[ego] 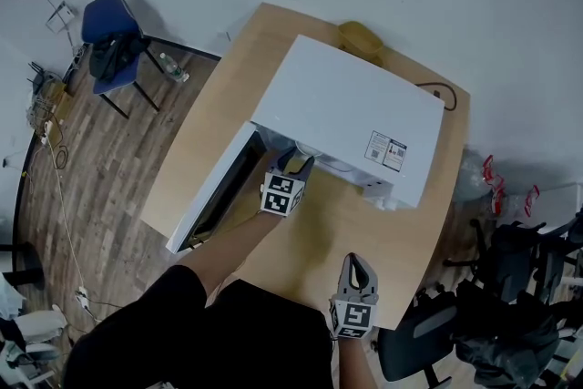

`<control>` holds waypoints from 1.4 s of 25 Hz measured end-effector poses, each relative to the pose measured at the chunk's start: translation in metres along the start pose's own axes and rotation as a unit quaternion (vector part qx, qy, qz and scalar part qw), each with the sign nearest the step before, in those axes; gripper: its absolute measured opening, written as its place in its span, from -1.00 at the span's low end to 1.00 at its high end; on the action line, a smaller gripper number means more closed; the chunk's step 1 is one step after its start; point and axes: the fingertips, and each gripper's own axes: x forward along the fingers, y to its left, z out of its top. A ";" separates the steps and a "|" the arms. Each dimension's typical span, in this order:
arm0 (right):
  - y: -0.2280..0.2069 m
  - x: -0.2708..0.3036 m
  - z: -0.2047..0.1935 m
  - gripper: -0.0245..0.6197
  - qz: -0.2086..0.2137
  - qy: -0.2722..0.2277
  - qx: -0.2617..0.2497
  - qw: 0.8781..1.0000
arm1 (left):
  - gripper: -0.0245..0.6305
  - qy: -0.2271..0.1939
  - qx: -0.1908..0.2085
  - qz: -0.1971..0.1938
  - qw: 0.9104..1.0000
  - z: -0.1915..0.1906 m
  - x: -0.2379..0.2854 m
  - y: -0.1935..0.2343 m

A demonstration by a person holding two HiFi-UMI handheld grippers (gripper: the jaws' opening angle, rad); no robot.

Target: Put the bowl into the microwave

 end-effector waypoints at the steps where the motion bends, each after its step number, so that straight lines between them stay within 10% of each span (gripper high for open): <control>1: -0.001 0.002 0.001 -0.73 0.001 0.000 0.000 1.000 | -0.28 0.001 0.002 -0.001 1.000 0.001 0.003 -0.001; 24: -0.009 0.023 0.010 -0.73 0.012 0.001 -0.009 1.000 | -0.28 -0.010 -0.019 -0.006 1.000 0.025 0.050 -0.005; 35: -0.022 -0.023 0.025 -0.73 -0.037 -0.041 -0.002 0.998 | -0.28 -0.013 -0.009 -0.052 0.999 0.037 -0.065 -0.038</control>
